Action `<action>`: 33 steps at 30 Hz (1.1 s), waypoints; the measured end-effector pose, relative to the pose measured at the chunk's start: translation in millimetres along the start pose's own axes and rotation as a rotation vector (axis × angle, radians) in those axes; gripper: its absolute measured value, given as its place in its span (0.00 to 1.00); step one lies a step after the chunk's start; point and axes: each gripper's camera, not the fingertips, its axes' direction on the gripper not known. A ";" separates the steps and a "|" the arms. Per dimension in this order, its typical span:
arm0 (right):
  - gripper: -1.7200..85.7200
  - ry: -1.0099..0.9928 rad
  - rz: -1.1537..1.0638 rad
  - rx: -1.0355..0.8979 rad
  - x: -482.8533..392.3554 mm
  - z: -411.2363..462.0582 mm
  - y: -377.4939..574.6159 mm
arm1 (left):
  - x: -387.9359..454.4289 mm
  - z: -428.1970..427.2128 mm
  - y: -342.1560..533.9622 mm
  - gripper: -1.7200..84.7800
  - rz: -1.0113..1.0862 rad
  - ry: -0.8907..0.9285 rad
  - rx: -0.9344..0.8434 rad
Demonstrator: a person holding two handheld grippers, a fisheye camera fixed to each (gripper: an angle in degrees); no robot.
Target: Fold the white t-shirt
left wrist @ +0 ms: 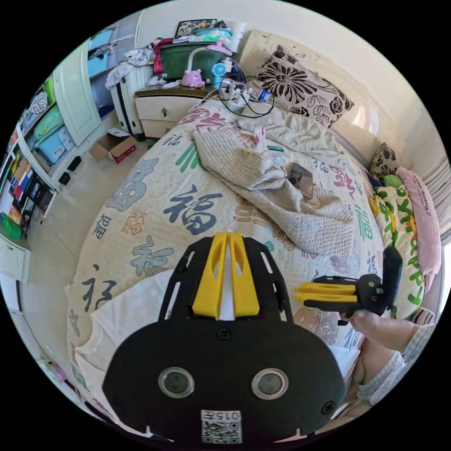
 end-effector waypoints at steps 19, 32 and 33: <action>0.09 0.217 -0.387 -0.154 -103.9 45.5 -66.0 | -65.2 5.2 20.3 0.02 -0.010 -0.266 -0.182; 0.01 0.118 -0.218 0.091 -91.7 -9.0 -41.0 | -80.0 -40.1 18.9 0.02 -0.002 -0.179 0.038; 0.01 0.110 -0.186 0.121 -88.2 -17.3 -34.8 | -79.6 -48.7 13.5 0.02 -0.009 -0.128 0.085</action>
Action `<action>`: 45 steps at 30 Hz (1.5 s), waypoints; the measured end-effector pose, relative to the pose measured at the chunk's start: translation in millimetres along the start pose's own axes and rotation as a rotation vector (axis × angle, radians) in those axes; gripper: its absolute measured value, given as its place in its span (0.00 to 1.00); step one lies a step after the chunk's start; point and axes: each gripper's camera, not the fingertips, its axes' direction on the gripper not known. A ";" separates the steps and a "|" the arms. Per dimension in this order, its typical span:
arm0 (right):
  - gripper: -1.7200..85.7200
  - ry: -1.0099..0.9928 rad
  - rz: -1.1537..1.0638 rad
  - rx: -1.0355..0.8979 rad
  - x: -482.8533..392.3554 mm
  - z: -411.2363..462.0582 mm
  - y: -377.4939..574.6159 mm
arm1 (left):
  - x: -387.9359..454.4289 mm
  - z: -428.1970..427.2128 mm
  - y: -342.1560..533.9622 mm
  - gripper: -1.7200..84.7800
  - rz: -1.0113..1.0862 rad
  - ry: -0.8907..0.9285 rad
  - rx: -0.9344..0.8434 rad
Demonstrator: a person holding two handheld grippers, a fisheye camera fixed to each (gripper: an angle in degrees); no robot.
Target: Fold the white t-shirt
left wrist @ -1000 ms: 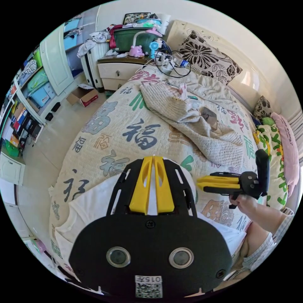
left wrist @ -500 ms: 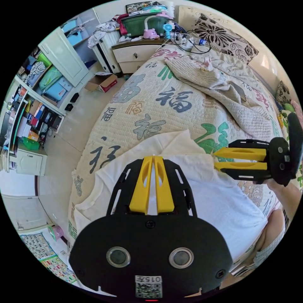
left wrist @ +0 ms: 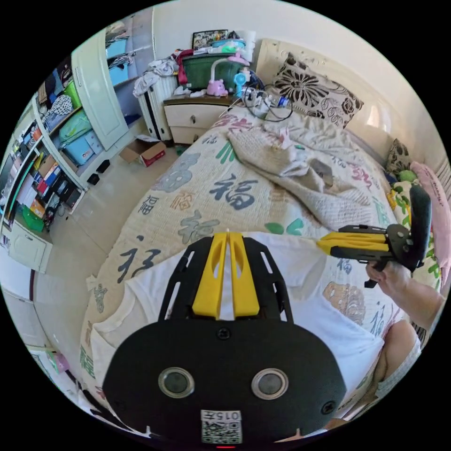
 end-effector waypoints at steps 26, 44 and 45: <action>0.07 -0.091 -0.524 -0.264 -181.5 46.8 73.6 | -162.4 -131.0 249.5 0.03 -0.274 0.071 0.198; 0.08 0.117 -0.222 -0.138 -172.9 93.2 53.8 | -198.7 -113.2 202.4 0.04 -0.116 0.157 0.038; 0.08 0.106 -0.176 -0.138 -166.9 98.4 48.0 | -206.9 -116.6 190.2 0.06 -0.134 0.171 0.073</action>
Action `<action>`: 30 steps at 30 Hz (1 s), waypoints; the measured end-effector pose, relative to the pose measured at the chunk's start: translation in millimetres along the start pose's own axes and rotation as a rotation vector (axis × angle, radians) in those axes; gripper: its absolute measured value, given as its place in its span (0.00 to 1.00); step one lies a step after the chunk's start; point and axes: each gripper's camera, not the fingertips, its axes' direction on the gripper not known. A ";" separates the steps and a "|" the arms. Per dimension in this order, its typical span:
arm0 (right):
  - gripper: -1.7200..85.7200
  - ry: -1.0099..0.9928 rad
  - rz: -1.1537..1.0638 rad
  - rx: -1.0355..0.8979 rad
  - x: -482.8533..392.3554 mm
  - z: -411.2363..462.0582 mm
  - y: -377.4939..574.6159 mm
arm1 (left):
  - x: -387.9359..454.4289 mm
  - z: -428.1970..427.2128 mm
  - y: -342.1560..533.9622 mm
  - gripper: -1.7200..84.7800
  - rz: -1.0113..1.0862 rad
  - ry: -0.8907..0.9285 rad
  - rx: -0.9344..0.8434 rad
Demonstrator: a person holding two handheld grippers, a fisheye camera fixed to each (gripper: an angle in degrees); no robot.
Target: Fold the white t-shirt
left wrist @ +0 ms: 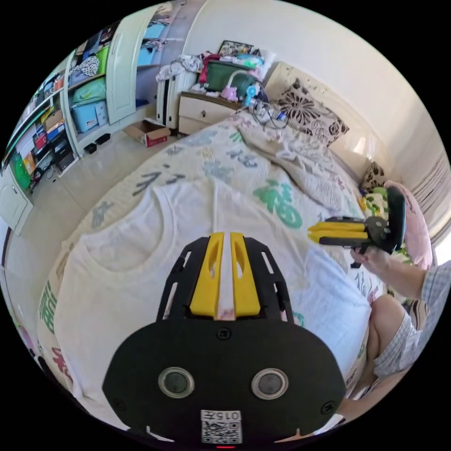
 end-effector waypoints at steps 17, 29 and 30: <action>0.02 -0.186 0.145 -0.055 -13.3 65.0 -7.2 | -67.7 43.9 -58.1 0.04 -0.418 0.073 -0.074; 0.09 -0.214 0.028 0.043 -83.3 61.3 -8.6 | -61.6 -50.2 29.5 0.11 -0.247 0.047 0.047; 0.10 -0.225 -0.040 0.030 -103.4 65.0 -9.5 | -55.3 -62.4 50.5 0.11 -0.228 0.061 0.019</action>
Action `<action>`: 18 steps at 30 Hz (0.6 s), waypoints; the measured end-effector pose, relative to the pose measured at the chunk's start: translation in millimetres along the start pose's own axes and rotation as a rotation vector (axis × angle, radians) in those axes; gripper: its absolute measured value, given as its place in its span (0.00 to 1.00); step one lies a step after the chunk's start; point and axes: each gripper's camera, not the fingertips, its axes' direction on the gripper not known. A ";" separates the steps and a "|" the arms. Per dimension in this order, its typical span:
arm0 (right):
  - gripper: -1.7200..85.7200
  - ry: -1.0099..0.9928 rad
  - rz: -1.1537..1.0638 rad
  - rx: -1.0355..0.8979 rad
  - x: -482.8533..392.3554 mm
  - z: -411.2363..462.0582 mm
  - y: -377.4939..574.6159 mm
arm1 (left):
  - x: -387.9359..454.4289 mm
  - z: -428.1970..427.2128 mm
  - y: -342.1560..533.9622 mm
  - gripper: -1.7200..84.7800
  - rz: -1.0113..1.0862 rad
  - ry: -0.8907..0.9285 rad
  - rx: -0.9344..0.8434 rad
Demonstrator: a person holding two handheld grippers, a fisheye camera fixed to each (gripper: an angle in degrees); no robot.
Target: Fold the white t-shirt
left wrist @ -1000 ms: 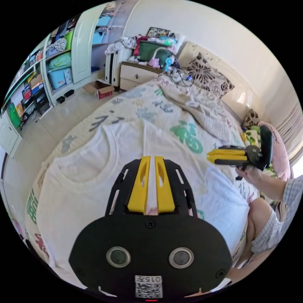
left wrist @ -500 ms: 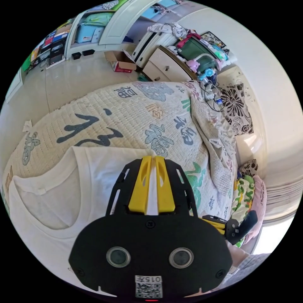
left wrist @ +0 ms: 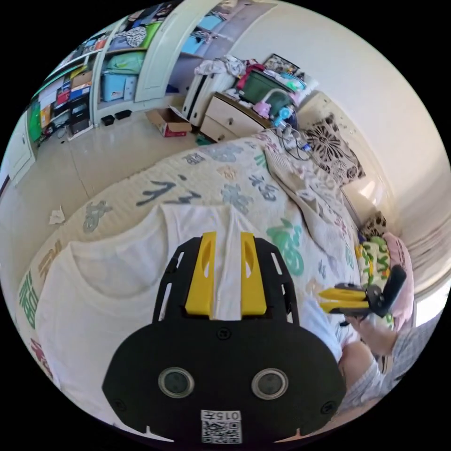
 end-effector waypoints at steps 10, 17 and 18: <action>0.06 0.123 -0.119 -0.169 -91.9 101.8 -26.9 | 2.7 -37.1 136.1 0.04 0.037 -0.094 -0.082; 0.04 0.139 -0.121 -0.150 -136.8 134.8 -51.7 | 8.8 -81.0 187.5 0.02 0.053 -0.088 0.005; 0.04 0.144 -0.123 -0.195 -143.2 149.0 -55.1 | 6.7 -80.8 196.7 0.02 0.047 -0.089 -0.017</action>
